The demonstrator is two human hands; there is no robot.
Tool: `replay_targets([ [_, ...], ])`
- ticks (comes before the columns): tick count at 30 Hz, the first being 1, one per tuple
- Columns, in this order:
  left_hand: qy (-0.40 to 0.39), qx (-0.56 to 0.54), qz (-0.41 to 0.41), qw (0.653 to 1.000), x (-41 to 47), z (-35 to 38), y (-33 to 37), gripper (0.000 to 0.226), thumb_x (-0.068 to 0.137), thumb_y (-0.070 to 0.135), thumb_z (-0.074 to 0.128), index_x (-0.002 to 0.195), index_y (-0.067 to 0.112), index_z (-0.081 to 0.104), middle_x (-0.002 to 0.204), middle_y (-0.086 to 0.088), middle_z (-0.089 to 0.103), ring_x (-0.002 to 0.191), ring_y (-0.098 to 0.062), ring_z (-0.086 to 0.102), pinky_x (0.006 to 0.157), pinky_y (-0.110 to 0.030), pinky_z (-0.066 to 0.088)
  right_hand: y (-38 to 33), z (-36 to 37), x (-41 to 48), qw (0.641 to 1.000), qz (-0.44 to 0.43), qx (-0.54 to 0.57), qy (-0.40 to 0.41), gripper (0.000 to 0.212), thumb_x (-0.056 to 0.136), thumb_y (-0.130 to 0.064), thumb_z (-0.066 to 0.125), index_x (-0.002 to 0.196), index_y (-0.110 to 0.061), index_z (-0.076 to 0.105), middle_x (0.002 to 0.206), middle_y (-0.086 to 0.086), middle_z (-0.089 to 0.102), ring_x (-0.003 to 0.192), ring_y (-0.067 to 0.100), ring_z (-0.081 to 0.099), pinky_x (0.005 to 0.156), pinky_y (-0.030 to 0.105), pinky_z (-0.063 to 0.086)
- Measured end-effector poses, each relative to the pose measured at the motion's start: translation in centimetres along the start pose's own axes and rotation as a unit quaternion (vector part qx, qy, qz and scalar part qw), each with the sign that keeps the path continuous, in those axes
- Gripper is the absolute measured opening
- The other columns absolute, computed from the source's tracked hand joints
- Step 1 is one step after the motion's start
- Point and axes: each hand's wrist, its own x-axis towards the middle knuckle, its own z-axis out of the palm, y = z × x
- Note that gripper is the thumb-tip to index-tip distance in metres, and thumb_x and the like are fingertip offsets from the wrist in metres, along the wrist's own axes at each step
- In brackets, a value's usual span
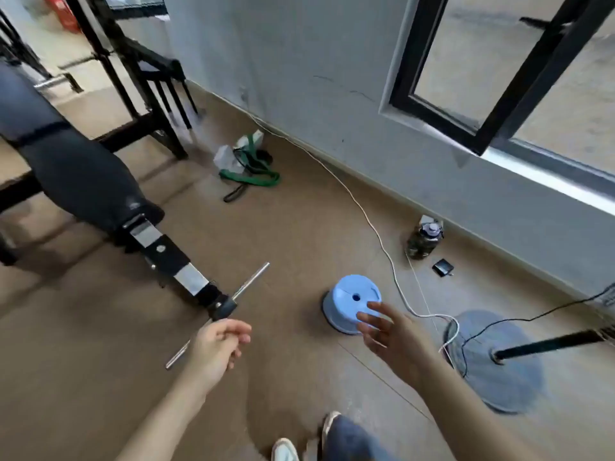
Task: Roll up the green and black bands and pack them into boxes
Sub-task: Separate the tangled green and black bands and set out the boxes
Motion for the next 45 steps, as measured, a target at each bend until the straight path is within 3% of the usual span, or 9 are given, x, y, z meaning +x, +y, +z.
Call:
replay_targets([
  [9, -0.035, 0.236, -0.003, 0.971, 17.4, 1.3, 6.2, 0.031, 0.089, 0.002, 0.051, 0.083, 0.028, 0.066, 0.081, 0.004, 0.069, 0.076, -0.014, 0.062, 0.064, -0.021, 0.042, -9.9, 3.3, 14.9, 0.990, -0.057, -0.125, -0.025, 0.023, 0.098, -0.018, 0.053, 0.119, -0.016, 0.061, 0.111, 0.008, 0.065, 0.105, 0.024, 0.059, 0.084, 0.035, 0.051],
  [15, -0.016, 0.405, 0.089, 0.910, 26.9, 3.3, 15.2, 0.025, 0.094, 0.013, 0.048, 0.095, 0.030, 0.067, 0.094, 0.015, 0.067, 0.088, -0.007, 0.060, 0.074, -0.020, 0.044, -17.0, 6.3, 25.1, 0.855, -0.139, -0.499, -0.031, 0.044, 0.094, -0.017, 0.056, 0.137, -0.019, 0.047, 0.130, 0.009, 0.056, 0.109, 0.023, 0.058, 0.075, 0.030, 0.048],
  [19, -0.038, 0.326, 0.030, 0.944, 33.9, 4.6, 20.5, 0.026, 0.088, 0.005, 0.050, 0.084, 0.024, 0.067, 0.075, 0.008, 0.071, 0.068, -0.013, 0.062, 0.066, -0.025, 0.048, -21.8, 9.5, 29.3, 0.771, -0.143, -0.618, -0.058, 0.041, 0.095, -0.022, 0.051, 0.136, -0.016, 0.046, 0.123, 0.007, 0.063, 0.113, 0.025, 0.059, 0.087, 0.027, 0.041],
  [23, -0.012, 0.206, 0.017, 0.978, 43.2, 6.1, 23.8, 0.032, 0.086, -0.008, 0.050, 0.074, 0.018, 0.065, 0.071, -0.003, 0.067, 0.065, -0.021, 0.058, 0.053, -0.020, 0.041, -26.4, 13.0, 34.9, 0.734, -0.171, -0.657, -0.009, 0.041, 0.094, -0.021, 0.047, 0.135, -0.019, 0.048, 0.126, 0.007, 0.061, 0.116, 0.026, 0.056, 0.091, 0.030, 0.042],
  [31, 0.057, 0.324, 0.149, 0.933, 63.4, 7.0, 32.4, 0.042, 0.096, 0.011, 0.051, 0.138, 0.013, 0.047, 0.142, -0.004, 0.046, 0.130, -0.022, 0.041, 0.107, -0.030, 0.030, -39.1, 26.2, 49.4, 0.628, -0.261, -0.733, -0.009, 0.071, 0.087, -0.048, 0.056, 0.146, -0.027, 0.023, 0.149, 0.005, 0.031, 0.134, 0.029, 0.034, 0.102, 0.043, 0.042],
  [33, 0.053, 0.259, 0.124, 0.956, 68.6, 6.0, 35.4, 0.047, 0.097, 0.018, 0.050, 0.143, 0.018, 0.040, 0.148, -0.003, 0.040, 0.136, -0.021, 0.036, 0.112, -0.035, 0.028, -43.9, 30.6, 53.2, 0.647, -0.264, -0.715, -0.030, 0.078, 0.087, -0.054, 0.055, 0.150, -0.029, 0.016, 0.156, 0.003, 0.021, 0.142, 0.028, 0.025, 0.110, 0.044, 0.035],
  [36, 0.039, 0.024, 0.032, 0.998, 74.4, 4.5, 40.0, 0.045, 0.101, 0.029, 0.044, 0.145, 0.028, 0.035, 0.152, 0.000, 0.034, 0.137, -0.017, 0.036, 0.110, -0.037, 0.033, -50.6, 36.4, 57.8, 0.780, -0.213, -0.586, -0.059, 0.080, 0.091, -0.058, 0.051, 0.154, -0.028, 0.012, 0.161, 0.001, 0.016, 0.148, 0.022, 0.018, 0.118, 0.040, 0.022],
  [41, 0.047, -0.243, -0.066, 0.967, 82.4, 3.3, 45.8, 0.043, 0.101, 0.038, 0.042, 0.142, 0.028, 0.041, 0.144, 0.001, 0.046, 0.125, -0.017, 0.047, 0.098, -0.041, 0.044, -58.3, 42.8, 65.0, 0.877, -0.155, -0.441, -0.111, 0.075, 0.093, -0.058, 0.046, 0.154, -0.028, 0.015, 0.159, -0.005, 0.023, 0.144, 0.018, 0.026, 0.112, 0.028, 0.023],
  [45, 0.109, -0.307, -0.087, 0.941, 89.1, 3.5, 47.3, 0.029, 0.100, 0.033, 0.046, 0.125, 0.023, 0.055, 0.129, -0.004, 0.059, 0.112, -0.020, 0.059, 0.086, -0.038, 0.051, -62.4, 46.9, 72.4, 0.929, -0.031, -0.340, -0.142, 0.070, 0.091, -0.065, 0.042, 0.151, -0.038, 0.020, 0.155, -0.006, 0.030, 0.134, 0.021, 0.042, 0.107, 0.045, 0.039],
])
